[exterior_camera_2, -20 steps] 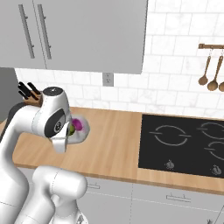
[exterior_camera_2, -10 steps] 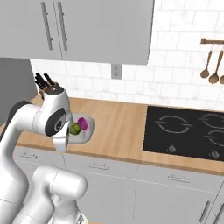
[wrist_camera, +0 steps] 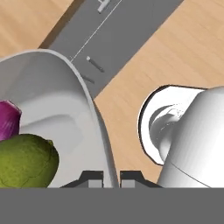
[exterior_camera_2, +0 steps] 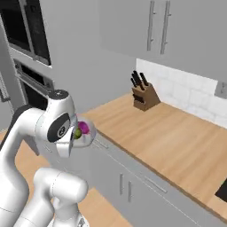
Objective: Take the meat container that has the fish and place it on the second highest rack of the freezer. Then take the vegetable container that has the onion and lime and place it on the highest rack of the freezer.
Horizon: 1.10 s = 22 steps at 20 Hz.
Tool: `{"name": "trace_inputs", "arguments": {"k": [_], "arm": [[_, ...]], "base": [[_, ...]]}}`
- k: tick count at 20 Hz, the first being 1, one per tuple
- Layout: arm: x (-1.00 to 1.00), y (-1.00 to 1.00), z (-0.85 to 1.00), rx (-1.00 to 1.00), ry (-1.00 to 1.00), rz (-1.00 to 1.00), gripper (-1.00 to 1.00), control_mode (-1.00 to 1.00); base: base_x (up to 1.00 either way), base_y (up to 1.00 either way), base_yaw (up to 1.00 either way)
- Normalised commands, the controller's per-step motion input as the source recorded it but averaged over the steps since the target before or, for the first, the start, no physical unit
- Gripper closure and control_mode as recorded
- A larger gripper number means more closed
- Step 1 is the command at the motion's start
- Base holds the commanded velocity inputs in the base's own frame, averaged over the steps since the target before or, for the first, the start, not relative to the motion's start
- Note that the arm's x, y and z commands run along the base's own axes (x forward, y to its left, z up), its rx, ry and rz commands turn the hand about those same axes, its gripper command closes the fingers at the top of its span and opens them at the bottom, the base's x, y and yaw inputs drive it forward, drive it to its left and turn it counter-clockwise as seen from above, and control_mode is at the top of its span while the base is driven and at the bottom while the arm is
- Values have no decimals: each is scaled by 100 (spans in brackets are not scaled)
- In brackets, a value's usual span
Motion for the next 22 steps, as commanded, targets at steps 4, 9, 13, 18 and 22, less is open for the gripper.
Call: {"name": "trace_inputs", "arguments": {"k": [4,9,13,18,22], "arm": [[0,0,0,0,0,0,100,100],[0,0,0,0,0,0,100,100],[0,0,0,0,0,0,100,100],[0,0,0,0,0,0,100,100],[0,0,0,0,0,0,100,100]], "base": [[0,35,94],[49,72,50],[97,72,3],[84,92,0],[5,100,-3]]}}
